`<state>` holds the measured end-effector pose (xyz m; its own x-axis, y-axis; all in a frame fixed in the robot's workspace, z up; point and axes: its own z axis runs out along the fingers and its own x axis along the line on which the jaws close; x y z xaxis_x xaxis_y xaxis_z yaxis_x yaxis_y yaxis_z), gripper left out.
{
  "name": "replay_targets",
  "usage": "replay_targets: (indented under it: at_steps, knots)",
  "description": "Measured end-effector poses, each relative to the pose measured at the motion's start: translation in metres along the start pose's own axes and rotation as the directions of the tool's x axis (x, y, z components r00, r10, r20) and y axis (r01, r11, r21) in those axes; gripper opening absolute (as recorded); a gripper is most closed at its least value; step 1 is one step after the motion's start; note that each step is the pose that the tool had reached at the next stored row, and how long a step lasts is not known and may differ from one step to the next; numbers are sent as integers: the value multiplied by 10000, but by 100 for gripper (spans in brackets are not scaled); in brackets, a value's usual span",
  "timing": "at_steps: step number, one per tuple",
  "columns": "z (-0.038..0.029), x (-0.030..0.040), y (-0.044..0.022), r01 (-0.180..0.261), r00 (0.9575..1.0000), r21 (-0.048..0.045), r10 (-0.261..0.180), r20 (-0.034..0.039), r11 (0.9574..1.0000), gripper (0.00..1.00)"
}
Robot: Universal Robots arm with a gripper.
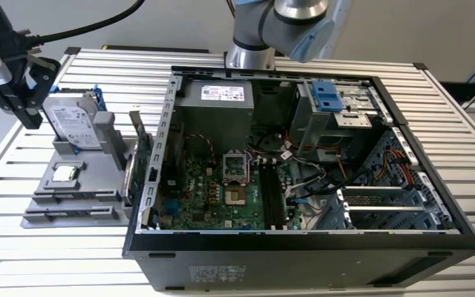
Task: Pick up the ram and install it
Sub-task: 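Reach for the ram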
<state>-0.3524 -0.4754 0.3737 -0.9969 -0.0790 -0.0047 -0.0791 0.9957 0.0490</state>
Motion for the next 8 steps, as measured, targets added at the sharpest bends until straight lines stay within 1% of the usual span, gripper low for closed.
replay_targets:
  at_steps: [8]
  knots:
    - [3,6,-80,-3,10000,-2,3,-10,10000,0]
